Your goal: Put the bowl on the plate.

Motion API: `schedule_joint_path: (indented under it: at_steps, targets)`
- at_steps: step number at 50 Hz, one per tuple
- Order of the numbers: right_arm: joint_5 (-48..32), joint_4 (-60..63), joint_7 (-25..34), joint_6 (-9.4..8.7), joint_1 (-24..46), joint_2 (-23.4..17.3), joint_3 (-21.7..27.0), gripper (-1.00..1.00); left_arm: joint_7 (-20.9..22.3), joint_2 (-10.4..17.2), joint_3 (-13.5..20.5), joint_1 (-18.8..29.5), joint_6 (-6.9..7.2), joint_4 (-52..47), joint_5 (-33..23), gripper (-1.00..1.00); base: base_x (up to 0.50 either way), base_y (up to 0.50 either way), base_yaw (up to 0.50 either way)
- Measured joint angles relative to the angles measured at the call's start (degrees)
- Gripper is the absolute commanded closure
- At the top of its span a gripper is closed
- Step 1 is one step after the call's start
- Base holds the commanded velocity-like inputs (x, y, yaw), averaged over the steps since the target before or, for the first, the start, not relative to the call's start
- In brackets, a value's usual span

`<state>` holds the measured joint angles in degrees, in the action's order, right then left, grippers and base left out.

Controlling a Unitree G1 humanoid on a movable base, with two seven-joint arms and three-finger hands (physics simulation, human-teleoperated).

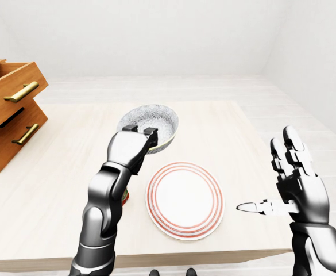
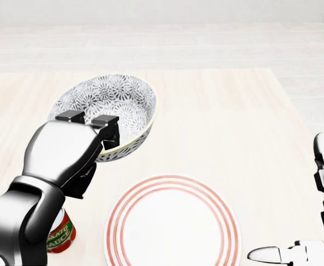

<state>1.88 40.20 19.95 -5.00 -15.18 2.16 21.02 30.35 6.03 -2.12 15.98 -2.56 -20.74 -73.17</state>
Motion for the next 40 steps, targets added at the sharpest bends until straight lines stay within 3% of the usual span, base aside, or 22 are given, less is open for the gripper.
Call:
schedule_joint_path:
  at_steps: [15,40]
  targets:
    - [0.2,0.5,0.8,0.0,-0.5,0.4,0.8,-1.0,-1.3,-3.7,-5.5,-6.8,-2.43,-5.6,-2.8,1.0,0.0,0.0,0.0]
    - [1.4,-0.7,2.1,0.0,-1.4,1.1,2.5,-1.0,-7.3,-5.4,-12.5,-17.7,-2.43,-9.0,-5.9,1.0,0.0,0.0,0.0]
